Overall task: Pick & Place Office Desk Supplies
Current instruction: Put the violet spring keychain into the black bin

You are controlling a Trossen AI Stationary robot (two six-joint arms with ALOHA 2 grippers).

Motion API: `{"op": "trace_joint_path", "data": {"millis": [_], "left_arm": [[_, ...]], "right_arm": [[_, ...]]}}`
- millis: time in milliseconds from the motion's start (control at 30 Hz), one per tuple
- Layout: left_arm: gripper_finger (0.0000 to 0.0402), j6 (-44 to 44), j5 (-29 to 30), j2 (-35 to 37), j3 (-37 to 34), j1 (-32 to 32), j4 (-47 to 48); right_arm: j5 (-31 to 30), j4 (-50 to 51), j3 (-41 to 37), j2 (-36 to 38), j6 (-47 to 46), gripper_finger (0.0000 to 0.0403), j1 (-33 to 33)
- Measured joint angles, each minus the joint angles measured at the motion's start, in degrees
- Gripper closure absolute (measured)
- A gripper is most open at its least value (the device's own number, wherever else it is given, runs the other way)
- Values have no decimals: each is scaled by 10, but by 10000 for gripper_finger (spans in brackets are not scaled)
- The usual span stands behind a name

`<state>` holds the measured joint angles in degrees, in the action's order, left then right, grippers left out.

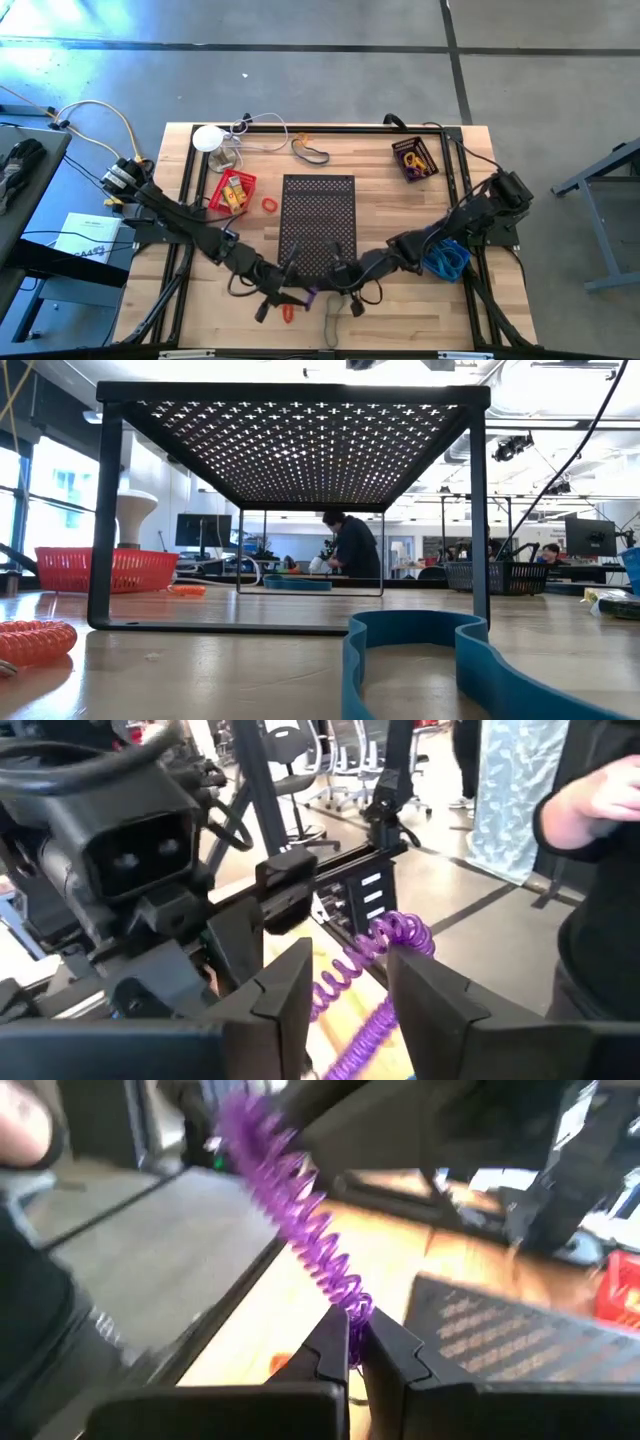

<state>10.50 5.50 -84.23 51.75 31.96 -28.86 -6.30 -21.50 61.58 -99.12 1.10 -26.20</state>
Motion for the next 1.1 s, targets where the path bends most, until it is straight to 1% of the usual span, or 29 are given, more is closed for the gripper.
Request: {"op": "trace_joint_path", "data": {"millis": [33,100,267,400,533,633,700,767,833,933,1000,1100], "left_arm": [[272,-4,0,0,0,4,1],[270,-16,-1,0,0,11,3],[270,-51,-2,0,0,21,6],[270,-100,-1,0,0,23,11],[270,-146,-1,0,0,24,22],[270,-165,-1,0,0,24,37],[270,-176,-1,0,0,24,46],[270,-195,-6,1,0,24,62],[270,-212,-19,1,0,24,78],[270,-214,-38,1,0,25,101],[270,-215,-56,1,0,25,111],[270,-215,-78,1,0,25,111]], "right_arm": [[-2,21,0,4,0,399,-5],[-28,71,0,20,1,399,-20],[-137,150,0,63,-10,399,-59],[-270,229,0,102,-46,399,-92],[-434,338,0,142,-103,400,-117],[-567,446,0,175,-186,400,-121],[-626,524,0,194,-259,400,-114],[-642,612,0,212,-340,400,-96],[-619,690,0,224,-428,400,-66],[-558,790,0,227,-532,400,-7],[-526,841,-1,225,-560,400,40],[-502,875,-11,220,-564,400,121]]}}
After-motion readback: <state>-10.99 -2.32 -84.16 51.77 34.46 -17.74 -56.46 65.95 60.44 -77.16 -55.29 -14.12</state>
